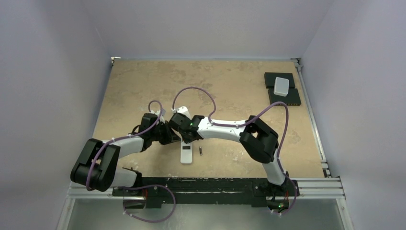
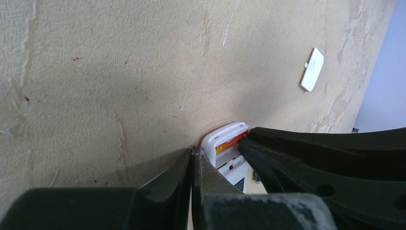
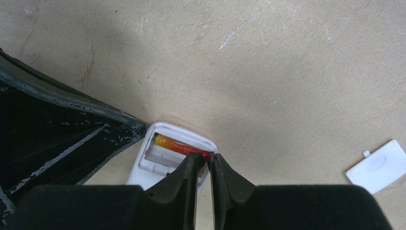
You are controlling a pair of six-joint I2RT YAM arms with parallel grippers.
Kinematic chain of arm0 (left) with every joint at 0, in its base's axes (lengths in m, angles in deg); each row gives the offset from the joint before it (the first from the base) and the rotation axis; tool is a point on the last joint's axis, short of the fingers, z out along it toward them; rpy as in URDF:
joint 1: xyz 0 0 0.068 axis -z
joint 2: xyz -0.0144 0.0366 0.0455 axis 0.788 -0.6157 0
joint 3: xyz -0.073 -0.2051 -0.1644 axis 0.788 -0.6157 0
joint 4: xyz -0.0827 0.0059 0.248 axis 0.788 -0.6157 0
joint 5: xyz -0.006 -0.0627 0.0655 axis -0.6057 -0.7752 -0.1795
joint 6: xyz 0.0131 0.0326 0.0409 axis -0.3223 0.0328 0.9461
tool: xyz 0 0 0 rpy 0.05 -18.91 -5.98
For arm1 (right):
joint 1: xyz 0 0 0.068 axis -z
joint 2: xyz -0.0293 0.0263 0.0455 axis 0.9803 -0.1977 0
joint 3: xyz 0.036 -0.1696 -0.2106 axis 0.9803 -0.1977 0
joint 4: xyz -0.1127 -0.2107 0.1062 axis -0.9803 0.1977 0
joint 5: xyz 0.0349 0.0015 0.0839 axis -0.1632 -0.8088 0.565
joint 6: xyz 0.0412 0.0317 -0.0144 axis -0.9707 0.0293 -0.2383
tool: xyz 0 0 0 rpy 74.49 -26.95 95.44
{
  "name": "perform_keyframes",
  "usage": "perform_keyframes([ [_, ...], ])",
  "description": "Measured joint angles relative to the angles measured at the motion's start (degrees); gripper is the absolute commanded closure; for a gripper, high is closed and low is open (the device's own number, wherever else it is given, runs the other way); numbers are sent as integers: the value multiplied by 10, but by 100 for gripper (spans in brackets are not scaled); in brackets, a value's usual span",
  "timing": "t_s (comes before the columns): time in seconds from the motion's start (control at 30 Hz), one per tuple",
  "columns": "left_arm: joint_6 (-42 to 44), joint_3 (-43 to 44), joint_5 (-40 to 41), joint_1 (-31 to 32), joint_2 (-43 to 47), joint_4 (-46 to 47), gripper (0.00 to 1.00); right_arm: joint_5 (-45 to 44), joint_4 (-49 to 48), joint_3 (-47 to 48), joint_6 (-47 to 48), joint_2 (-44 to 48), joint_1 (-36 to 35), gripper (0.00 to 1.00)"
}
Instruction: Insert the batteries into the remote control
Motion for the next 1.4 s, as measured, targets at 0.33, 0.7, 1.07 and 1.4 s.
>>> perform_keyframes([
  [0.33,0,0,0,1,15,-14,98,-12,8,7,2,-1,-5,74],
  [0.7,0,1,3,8,23,-29,98,-5,-16,-26,-8,93,-5,70],
  [1.07,2,9,10,8,21,-43,97,-16,-71,-186,0,291,-5,70],
  [1.4,6,24,13,41,-10,-44,97,-7,-101,-324,-9,428,-5,60],
])
